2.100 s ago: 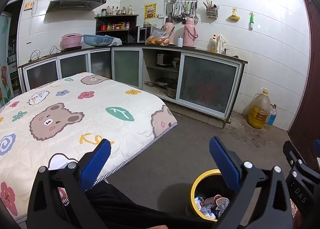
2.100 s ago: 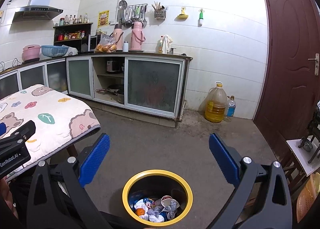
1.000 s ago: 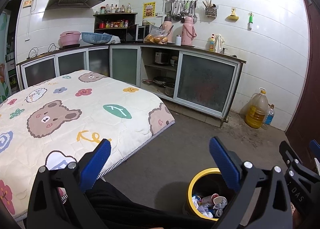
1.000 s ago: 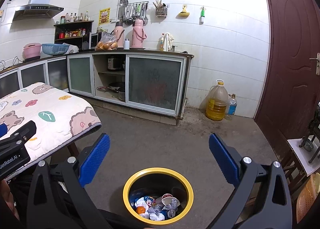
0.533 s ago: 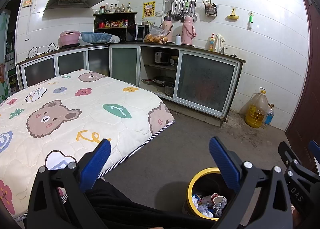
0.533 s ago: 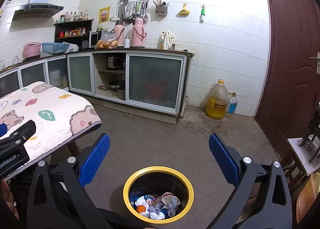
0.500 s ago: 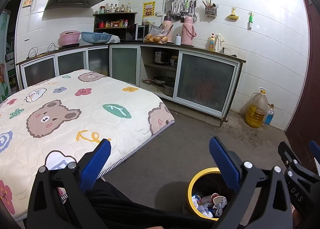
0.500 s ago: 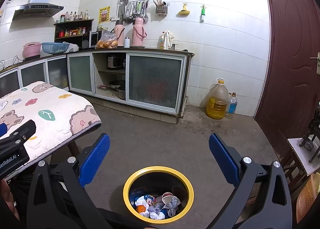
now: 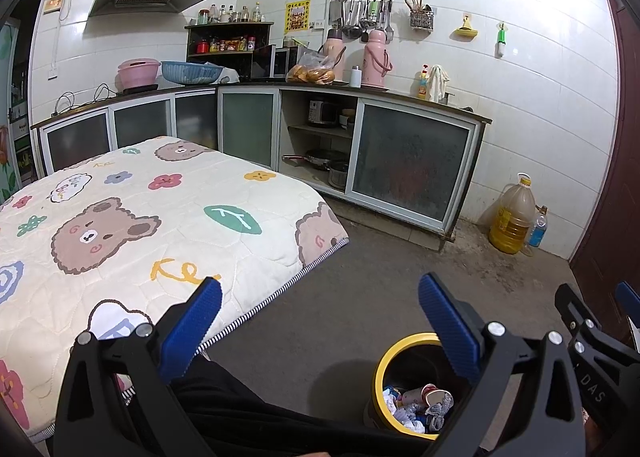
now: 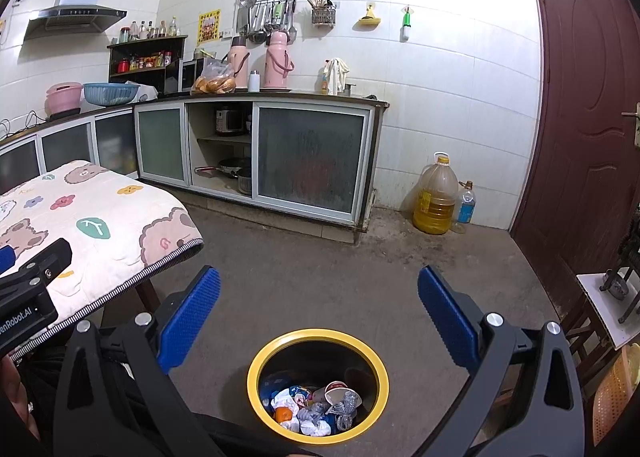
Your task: Collect trash
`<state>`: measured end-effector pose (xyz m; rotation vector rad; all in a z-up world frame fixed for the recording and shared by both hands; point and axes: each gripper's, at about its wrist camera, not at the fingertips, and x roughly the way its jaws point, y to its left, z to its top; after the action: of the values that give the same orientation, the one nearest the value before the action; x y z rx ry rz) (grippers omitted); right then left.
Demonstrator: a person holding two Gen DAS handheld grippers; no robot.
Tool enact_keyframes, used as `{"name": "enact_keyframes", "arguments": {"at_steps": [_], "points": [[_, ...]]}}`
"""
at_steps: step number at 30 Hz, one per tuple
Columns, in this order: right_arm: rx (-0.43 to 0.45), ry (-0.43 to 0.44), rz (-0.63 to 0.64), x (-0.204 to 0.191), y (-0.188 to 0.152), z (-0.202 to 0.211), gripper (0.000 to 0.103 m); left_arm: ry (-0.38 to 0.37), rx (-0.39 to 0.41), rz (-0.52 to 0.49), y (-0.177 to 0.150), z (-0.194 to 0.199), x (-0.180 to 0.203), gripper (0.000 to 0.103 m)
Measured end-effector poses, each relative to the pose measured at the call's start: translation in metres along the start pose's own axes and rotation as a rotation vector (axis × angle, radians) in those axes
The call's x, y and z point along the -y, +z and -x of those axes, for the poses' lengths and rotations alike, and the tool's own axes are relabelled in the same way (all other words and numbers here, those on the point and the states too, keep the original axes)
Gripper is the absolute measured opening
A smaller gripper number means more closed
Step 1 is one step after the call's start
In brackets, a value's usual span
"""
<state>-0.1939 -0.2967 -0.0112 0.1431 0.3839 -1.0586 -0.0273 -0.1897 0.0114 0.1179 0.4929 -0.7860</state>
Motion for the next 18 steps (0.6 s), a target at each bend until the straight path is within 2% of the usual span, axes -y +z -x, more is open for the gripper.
{"name": "enact_keyframes", "arguments": {"at_steps": [18], "points": [[-0.017, 0.002, -0.005, -0.0004, -0.003, -0.0038, 0.095, 0.0, -0.002, 0.003, 0.0006, -0.0002, -0.0003, 0.095]]}}
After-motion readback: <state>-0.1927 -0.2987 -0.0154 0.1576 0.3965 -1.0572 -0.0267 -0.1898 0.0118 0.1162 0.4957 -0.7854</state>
